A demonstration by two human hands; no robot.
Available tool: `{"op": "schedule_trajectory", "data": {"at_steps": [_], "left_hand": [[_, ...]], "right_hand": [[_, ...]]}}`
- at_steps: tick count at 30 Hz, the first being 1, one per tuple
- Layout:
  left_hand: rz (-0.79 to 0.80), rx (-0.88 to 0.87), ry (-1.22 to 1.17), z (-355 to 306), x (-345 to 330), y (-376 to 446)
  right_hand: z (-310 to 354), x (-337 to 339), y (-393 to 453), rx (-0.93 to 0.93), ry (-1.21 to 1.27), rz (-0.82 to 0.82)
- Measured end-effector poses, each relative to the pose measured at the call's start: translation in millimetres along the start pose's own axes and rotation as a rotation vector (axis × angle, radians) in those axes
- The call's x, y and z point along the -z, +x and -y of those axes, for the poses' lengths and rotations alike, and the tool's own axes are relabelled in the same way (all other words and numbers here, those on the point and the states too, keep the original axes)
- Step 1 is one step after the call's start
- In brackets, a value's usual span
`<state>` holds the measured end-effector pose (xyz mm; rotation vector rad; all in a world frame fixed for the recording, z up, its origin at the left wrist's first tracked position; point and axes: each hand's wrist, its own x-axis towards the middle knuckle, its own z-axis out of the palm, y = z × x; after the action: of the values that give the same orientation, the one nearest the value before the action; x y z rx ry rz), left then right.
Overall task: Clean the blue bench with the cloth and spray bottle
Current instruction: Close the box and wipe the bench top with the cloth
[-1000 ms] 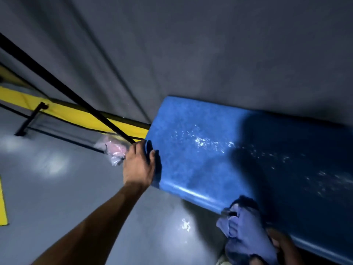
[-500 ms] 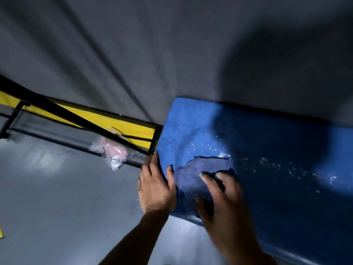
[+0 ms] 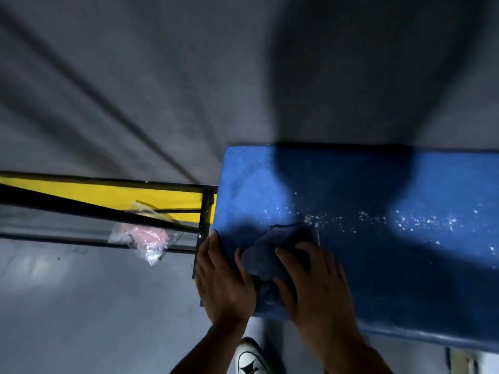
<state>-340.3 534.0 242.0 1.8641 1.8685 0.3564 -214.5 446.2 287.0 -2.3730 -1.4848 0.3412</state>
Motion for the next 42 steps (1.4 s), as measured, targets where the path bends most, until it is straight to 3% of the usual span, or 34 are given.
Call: {"op": "schedule_trajectory", "data": {"at_steps": [3, 6, 12, 17, 28, 35, 42], "left_hand": [[0.043, 0.035, -0.125, 8, 6, 4], [0.04, 0.123, -0.442, 17, 15, 16], [0.049, 0.159, -0.538, 23, 21, 33], [0.033, 0.264, -0.651, 26, 17, 38], [-0.008, 0.269, -0.621, 20, 16, 39], [-0.012, 0.248, -0.568, 21, 15, 37], [-0.046, 0.226, -0.6, 25, 13, 35]], "right_hand": [[10, 8, -3, 0.036, 0.109, -0.112], [24, 9, -14, 0.129, 0.194, -0.136], [47, -27, -12, 0.117, -0.027, 0.05], [46, -54, -19, 0.016, -0.115, -0.015], [42, -68, 36, 0.188, -0.201, 0.033], [43, -70, 115, 0.277, -0.188, -0.019], [56, -72, 205, 0.309, -0.192, 0.032]]}}
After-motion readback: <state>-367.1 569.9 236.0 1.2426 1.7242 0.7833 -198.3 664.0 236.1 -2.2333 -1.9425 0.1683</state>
